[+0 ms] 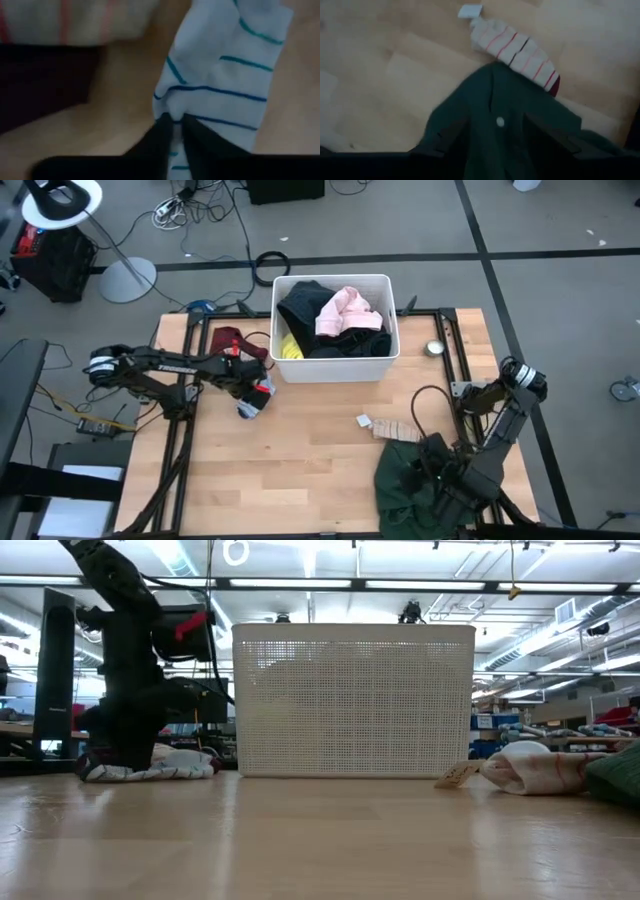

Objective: Sort clothes
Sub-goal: Put the white striped sock into the white bin, then put the left pink striped sock into the white bin

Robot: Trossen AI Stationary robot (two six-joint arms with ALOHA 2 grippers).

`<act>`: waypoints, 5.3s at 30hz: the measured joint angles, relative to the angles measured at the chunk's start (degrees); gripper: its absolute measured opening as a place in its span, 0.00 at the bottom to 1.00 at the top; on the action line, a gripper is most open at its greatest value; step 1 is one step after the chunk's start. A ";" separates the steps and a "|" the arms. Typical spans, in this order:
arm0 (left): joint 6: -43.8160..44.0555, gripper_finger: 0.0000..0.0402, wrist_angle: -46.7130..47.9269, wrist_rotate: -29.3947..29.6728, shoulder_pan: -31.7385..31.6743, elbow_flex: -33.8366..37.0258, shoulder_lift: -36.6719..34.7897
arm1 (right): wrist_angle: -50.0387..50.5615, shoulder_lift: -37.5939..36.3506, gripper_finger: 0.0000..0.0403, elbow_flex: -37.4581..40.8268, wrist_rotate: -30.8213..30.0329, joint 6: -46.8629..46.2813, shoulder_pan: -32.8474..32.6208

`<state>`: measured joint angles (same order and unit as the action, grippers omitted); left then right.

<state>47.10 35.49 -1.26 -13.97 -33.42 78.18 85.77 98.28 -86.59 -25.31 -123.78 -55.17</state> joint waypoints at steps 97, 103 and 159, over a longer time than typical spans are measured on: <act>-8.39 0.31 13.56 5.61 -21.13 -6.75 -21.03 | -66.43 -39.30 0.13 48.29 -15.21 44.54 17.65; -11.48 0.31 10.81 8.48 -25.30 -6.75 -16.75 | -66.42 -39.30 0.13 48.29 -14.72 44.87 18.01; -10.84 0.13 7.46 6.26 -19.29 -7.29 -22.11 | -66.84 -39.30 0.13 48.29 -13.87 47.05 20.31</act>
<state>36.26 42.95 4.99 -33.26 -40.71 56.07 18.93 58.98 -38.30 -39.18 -76.73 -34.87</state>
